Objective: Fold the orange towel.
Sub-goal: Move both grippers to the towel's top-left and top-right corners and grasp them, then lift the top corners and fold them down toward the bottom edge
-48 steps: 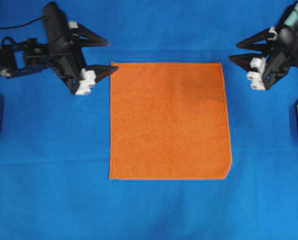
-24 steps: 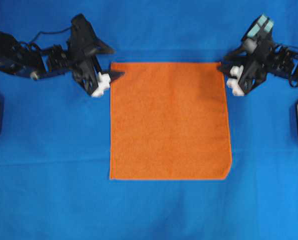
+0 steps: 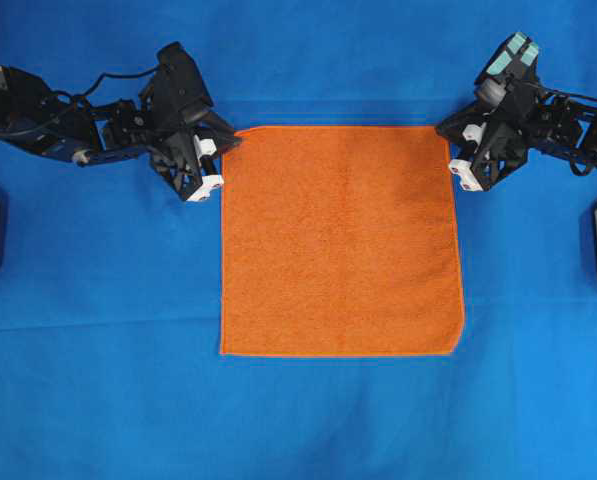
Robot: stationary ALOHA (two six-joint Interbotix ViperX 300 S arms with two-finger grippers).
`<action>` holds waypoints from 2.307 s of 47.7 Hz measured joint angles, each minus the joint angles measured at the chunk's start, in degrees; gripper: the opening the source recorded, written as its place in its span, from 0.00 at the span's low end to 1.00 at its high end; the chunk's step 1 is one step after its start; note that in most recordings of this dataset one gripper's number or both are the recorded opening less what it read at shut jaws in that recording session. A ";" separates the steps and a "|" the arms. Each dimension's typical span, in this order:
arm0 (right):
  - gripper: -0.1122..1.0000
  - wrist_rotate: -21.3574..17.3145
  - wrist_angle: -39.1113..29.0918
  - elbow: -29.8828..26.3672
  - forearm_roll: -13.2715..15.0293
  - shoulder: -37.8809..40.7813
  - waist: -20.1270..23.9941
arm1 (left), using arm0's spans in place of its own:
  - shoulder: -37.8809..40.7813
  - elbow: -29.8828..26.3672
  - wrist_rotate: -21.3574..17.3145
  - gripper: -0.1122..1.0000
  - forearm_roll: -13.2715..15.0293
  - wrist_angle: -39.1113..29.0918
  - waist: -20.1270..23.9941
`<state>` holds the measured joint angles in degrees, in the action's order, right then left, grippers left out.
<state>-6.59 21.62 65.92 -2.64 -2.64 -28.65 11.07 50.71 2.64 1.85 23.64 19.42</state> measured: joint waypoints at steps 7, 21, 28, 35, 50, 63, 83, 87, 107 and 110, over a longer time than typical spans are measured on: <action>0.11 -0.09 0.18 0.00 0.00 0.00 0.09 | 0.00 -0.09 -0.09 0.11 0.00 -0.26 -0.26; 0.11 0.00 0.18 0.00 0.00 -0.26 0.18 | -1.05 -1.05 -0.70 0.11 0.00 -1.32 -0.35; 0.11 0.00 -0.18 0.00 -0.09 -2.55 0.26 | -2.90 -1.32 -0.62 0.11 0.00 -3.43 -0.53; 0.11 -0.09 -2.11 0.09 -0.09 -6.77 0.35 | -6.06 -1.41 -0.70 0.11 -0.09 -6.50 -1.32; 0.11 -0.09 -9.05 0.26 -0.09 -16.44 3.96 | -12.92 -1.23 -0.62 0.11 0.00 -13.27 -5.62; 0.11 -5.10 -13.97 3.08 -0.09 -24.43 12.74 | -16.00 0.00 -0.35 0.11 0.00 -15.38 -12.66; 0.11 -13.45 -19.42 5.10 -0.09 -29.27 30.59 | -15.38 0.18 3.96 0.11 -0.09 -16.26 -26.46; 0.11 -14.59 -19.60 5.01 -0.09 -28.83 33.40 | -14.94 -0.09 5.01 0.11 0.00 -16.26 -28.56; 0.11 -18.98 -17.75 4.22 -0.09 -20.65 41.04 | -9.14 -2.29 6.77 0.11 -0.09 -16.00 -32.96; 0.11 -19.60 -16.88 3.69 -0.09 -19.16 42.10 | -9.05 -2.29 6.86 0.11 -0.09 -16.00 -33.93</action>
<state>-26.19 4.75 69.61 -2.72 -21.80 13.45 2.02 48.43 9.49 1.76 7.65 -14.50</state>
